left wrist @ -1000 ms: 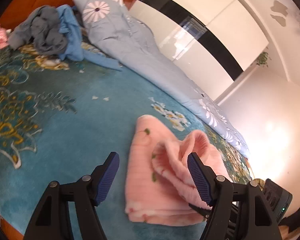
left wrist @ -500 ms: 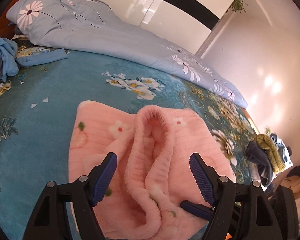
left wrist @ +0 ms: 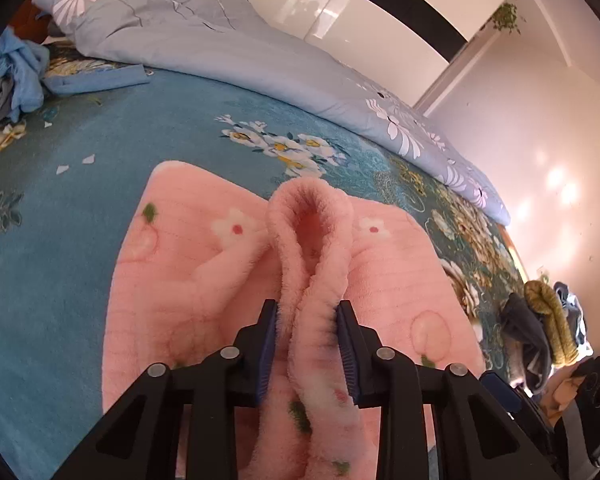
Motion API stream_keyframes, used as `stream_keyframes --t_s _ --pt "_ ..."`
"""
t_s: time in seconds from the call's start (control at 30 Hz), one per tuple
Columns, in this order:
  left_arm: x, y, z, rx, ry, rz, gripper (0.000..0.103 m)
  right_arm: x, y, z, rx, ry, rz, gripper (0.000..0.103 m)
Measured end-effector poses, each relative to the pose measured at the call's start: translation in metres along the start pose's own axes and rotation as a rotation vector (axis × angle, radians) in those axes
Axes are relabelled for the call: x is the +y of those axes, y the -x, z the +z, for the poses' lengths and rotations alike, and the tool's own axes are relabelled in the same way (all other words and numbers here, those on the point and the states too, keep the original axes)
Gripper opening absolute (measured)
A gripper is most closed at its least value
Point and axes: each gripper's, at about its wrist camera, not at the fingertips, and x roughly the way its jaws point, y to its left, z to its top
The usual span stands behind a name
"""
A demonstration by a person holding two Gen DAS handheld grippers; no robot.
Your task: Fold clothes
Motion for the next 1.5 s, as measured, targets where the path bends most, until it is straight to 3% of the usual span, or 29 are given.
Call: stream_keyframes --t_s 0.03,0.23,0.37,0.5,0.6,0.67,0.77,1.0,1.07,1.17,1.3,1.4,1.5 --pt "0.002 0.006 -0.001 -0.014 0.023 -0.010 0.020 -0.004 0.002 0.001 -0.005 -0.015 -0.014 0.070" --pt "0.025 0.072 -0.024 -0.143 0.109 -0.090 0.020 -0.025 0.013 0.004 -0.031 -0.120 0.013 0.070" --pt "0.048 0.060 -0.051 -0.080 0.147 0.008 0.020 -0.024 0.009 0.002 -0.019 -0.139 0.017 0.070" --pt "0.058 0.053 -0.060 -0.077 0.172 0.014 0.023 -0.015 -0.004 0.003 -0.002 -0.100 0.015 0.071" --pt "0.048 0.058 -0.057 -0.108 0.119 0.072 0.034 -0.013 -0.012 0.006 0.011 -0.062 -0.014 0.071" --pt "0.040 0.061 -0.054 -0.139 0.067 0.148 0.053 -0.015 -0.014 0.005 0.014 -0.072 -0.023 0.071" --pt "0.038 0.056 -0.048 -0.145 0.026 0.194 0.063 -0.018 -0.013 0.001 0.012 -0.084 -0.024 0.071" --pt "0.059 0.023 -0.041 -0.035 0.139 -0.043 0.061 -0.023 -0.014 0.002 0.023 -0.102 -0.025 0.071" --pt "0.063 0.019 -0.043 -0.033 0.162 -0.044 0.040 -0.026 -0.014 0.001 0.026 -0.117 -0.018 0.071" --pt "0.060 0.025 -0.041 -0.059 0.158 -0.071 0.027 -0.030 -0.013 0.000 0.023 -0.140 0.003 0.071" --pt "0.027 0.041 -0.012 -0.091 0.019 -0.075 0.025 -0.032 -0.009 0.003 0.008 -0.158 0.010 0.071" --pt "0.005 0.064 0.015 -0.158 -0.077 -0.120 0.025 -0.031 -0.004 0.008 -0.002 -0.152 0.022 0.071" --pt "0.004 0.071 0.035 -0.185 -0.151 -0.063 0.026 -0.030 -0.001 0.012 -0.002 -0.134 0.012 0.071"
